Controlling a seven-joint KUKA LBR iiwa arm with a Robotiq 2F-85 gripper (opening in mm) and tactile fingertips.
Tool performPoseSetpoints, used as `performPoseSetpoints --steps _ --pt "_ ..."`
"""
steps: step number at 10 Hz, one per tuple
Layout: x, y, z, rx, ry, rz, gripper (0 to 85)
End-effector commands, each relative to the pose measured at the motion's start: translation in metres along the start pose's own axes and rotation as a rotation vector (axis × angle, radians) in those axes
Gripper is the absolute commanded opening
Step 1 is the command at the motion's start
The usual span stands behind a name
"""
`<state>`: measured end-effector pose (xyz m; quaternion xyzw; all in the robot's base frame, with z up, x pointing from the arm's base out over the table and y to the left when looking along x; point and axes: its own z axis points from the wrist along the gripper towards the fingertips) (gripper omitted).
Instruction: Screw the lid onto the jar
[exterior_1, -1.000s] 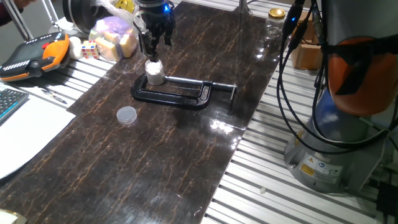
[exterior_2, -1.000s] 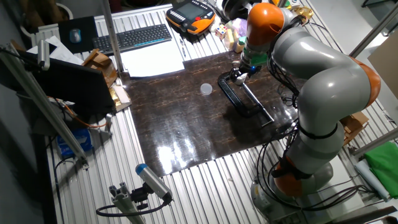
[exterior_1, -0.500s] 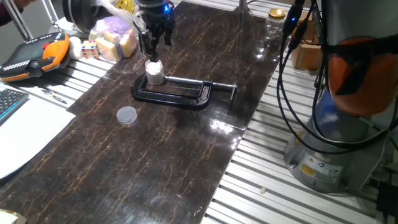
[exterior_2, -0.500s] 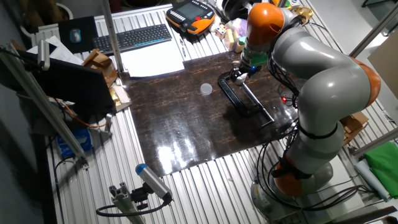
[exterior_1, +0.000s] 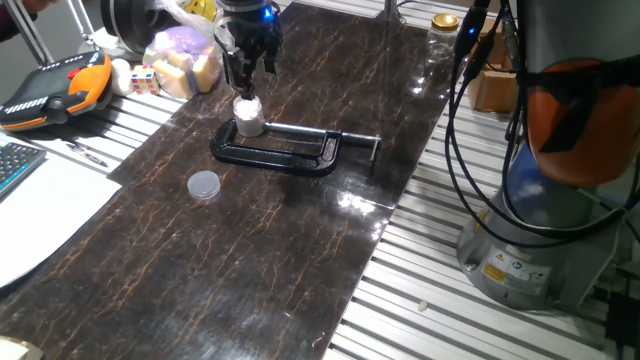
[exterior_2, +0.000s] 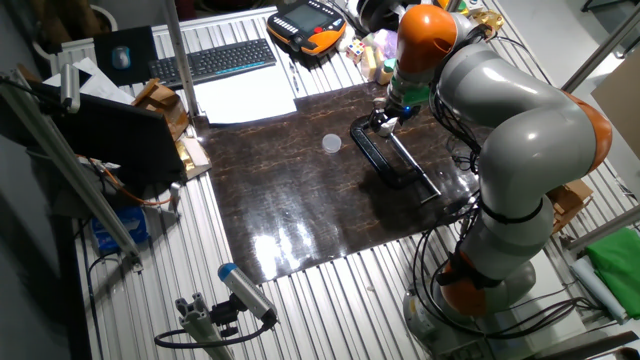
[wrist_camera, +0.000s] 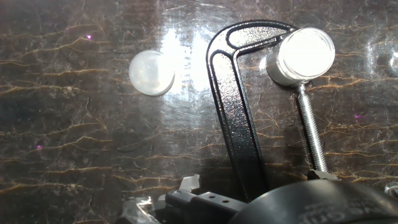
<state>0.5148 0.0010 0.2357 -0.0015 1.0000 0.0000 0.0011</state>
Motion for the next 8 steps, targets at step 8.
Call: performPoseSetpoints --steps 8 --pt "-0.0020 0.0011 0.0002 0.041 -0.007 -0.036 0.7"
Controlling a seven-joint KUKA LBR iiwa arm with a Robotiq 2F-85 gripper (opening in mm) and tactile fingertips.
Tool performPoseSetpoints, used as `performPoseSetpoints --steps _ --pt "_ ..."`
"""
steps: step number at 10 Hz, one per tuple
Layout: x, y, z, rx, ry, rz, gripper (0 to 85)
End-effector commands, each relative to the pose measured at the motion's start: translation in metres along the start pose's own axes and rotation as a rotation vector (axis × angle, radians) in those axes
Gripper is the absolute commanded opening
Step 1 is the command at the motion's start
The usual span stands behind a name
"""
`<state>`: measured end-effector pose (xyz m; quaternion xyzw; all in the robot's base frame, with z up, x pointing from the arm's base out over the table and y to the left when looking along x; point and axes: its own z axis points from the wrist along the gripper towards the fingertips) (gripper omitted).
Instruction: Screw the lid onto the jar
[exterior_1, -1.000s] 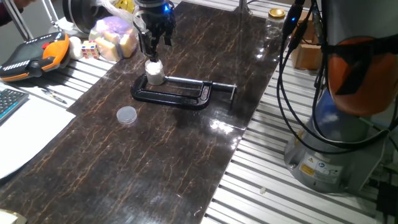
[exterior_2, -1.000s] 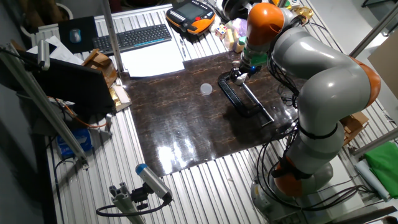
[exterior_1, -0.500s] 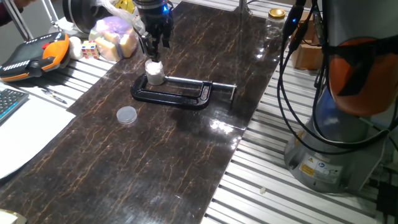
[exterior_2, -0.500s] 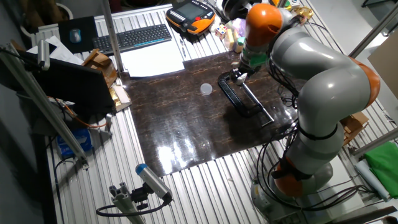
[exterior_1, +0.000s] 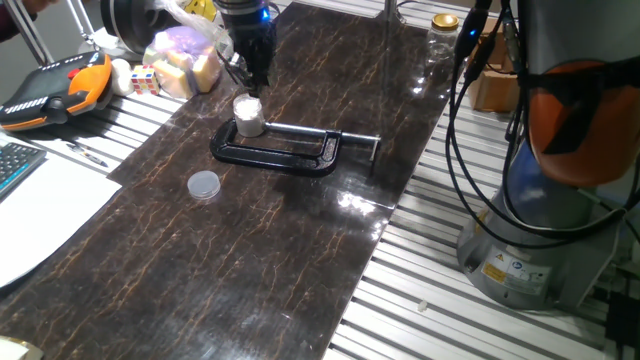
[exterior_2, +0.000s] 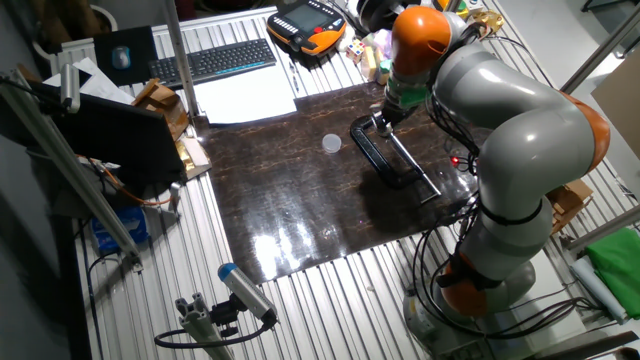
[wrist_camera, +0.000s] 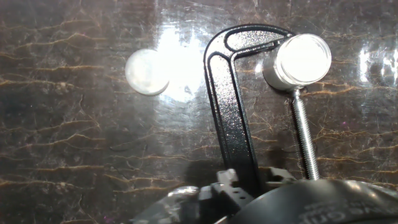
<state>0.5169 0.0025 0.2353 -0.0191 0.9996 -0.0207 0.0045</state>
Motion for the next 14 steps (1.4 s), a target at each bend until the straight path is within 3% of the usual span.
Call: performPoseSetpoints --steps 1,6,9,11,14 --pt "0.000 0.001 0.001 0.000 0.000 0.001 0.7" --pt "-0.009 0.013 0.018 -0.007 -0.005 0.010 0.7" --pt "-0.024 0.025 0.041 -0.016 -0.016 0.007 0.7" --pt "-0.030 0.037 0.052 0.006 -0.024 0.002 0.7" --pt "-0.037 0.050 0.066 0.006 -0.024 0.004 0.7"
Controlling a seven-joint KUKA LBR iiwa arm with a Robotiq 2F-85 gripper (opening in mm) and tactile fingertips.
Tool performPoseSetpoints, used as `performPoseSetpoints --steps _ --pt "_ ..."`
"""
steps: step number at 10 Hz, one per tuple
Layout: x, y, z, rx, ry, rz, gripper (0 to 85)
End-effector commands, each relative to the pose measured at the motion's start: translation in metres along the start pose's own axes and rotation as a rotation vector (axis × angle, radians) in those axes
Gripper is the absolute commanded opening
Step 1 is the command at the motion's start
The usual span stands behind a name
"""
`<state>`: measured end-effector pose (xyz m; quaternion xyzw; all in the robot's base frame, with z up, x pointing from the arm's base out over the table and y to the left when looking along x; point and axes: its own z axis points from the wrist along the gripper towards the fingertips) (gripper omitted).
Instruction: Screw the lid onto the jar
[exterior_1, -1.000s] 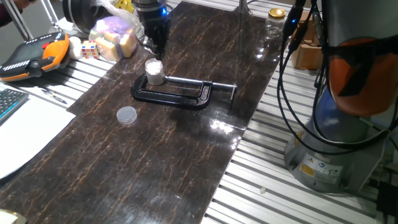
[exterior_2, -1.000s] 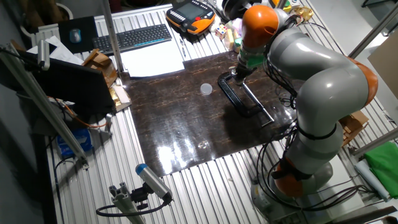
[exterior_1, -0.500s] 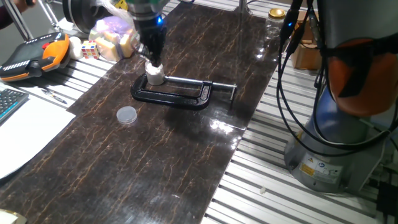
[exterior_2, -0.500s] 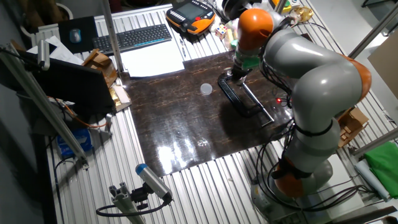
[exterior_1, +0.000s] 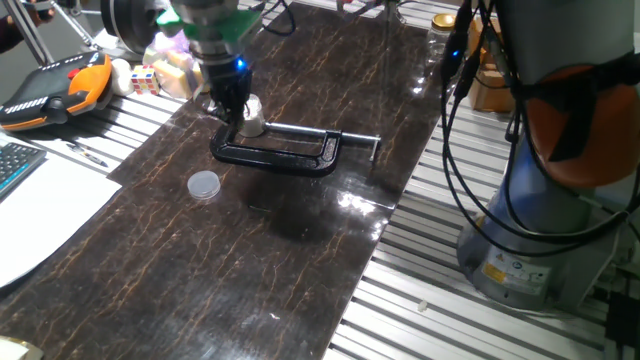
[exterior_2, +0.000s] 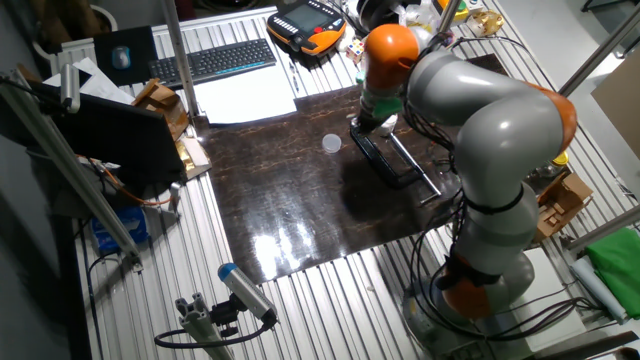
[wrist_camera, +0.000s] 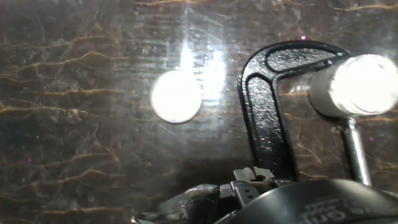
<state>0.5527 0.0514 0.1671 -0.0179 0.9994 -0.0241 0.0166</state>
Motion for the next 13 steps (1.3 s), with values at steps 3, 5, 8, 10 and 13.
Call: performPoseSetpoints --steps 3,5,8,10,13 --pt "-0.009 0.014 0.010 0.000 0.003 0.010 0.7" --pt "-0.014 0.022 0.021 -0.015 -0.002 0.015 0.7" --pt "-0.018 0.029 0.030 -0.011 0.004 0.021 0.7" --pt "-0.019 0.033 0.029 -0.005 0.012 0.027 0.7" --pt "-0.022 0.041 0.038 0.036 0.016 0.014 0.7"
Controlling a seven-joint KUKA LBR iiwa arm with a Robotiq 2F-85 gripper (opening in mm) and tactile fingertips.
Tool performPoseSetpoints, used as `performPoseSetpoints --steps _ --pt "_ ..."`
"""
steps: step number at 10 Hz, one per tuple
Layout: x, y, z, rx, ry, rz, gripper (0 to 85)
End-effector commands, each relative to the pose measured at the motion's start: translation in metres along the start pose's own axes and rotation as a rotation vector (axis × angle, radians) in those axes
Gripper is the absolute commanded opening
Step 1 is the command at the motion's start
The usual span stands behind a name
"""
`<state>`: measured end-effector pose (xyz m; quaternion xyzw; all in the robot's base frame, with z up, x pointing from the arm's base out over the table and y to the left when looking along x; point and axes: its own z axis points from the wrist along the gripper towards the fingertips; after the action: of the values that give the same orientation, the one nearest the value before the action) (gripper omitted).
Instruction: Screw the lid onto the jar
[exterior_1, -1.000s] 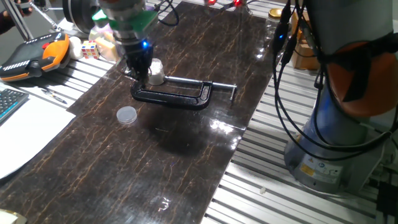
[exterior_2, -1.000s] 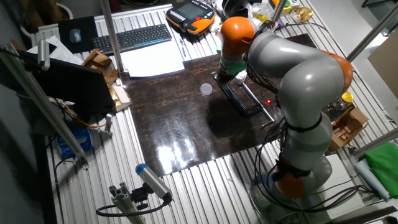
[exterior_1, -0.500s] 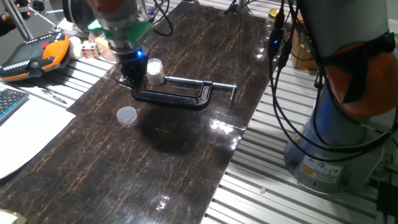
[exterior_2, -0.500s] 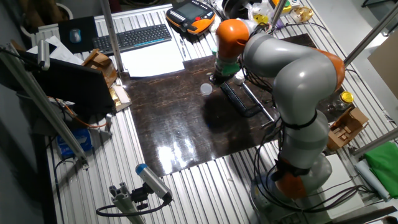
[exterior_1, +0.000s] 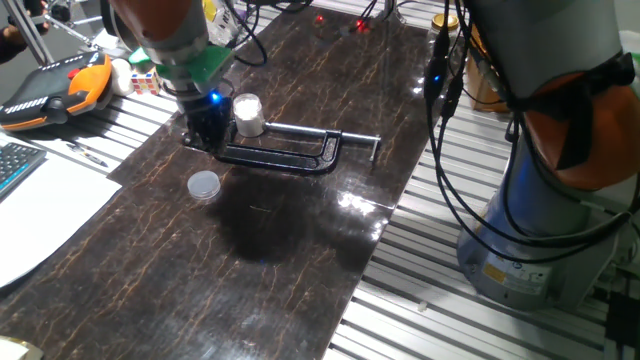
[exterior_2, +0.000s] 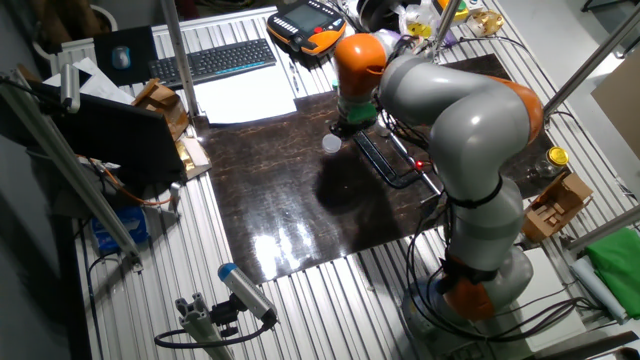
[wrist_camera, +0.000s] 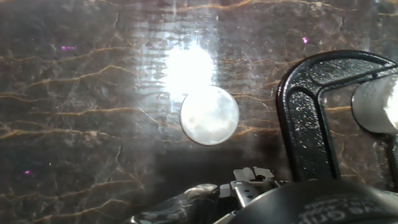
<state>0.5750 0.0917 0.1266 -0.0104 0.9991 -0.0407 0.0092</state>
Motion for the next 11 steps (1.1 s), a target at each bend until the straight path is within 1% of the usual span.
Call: performPoseSetpoints --steps 1,2,4,5,7,8,9,10,11 --pt "-0.0017 0.0007 0.0074 -0.015 -0.005 0.002 0.7" --pt "-0.0030 -0.0001 0.0160 -0.020 -0.013 -0.003 0.7" --pt "-0.0020 0.0017 0.0153 -0.020 0.010 -0.008 0.7" --pt "-0.0017 0.0023 0.0160 -0.034 0.012 -0.009 0.7" --pt "-0.0017 0.0023 0.0163 -0.042 0.005 -0.026 0.7" --pt "-0.0001 0.0038 0.0160 -0.037 -0.003 -0.035 0.7" --pt "-0.0001 0.0038 0.0160 -0.043 -0.006 -0.030 0.7" --pt "-0.0001 0.0038 0.0160 -0.032 -0.006 -0.035 0.7" --pt "-0.0001 0.0038 0.0160 -0.042 -0.017 -0.036 0.7"
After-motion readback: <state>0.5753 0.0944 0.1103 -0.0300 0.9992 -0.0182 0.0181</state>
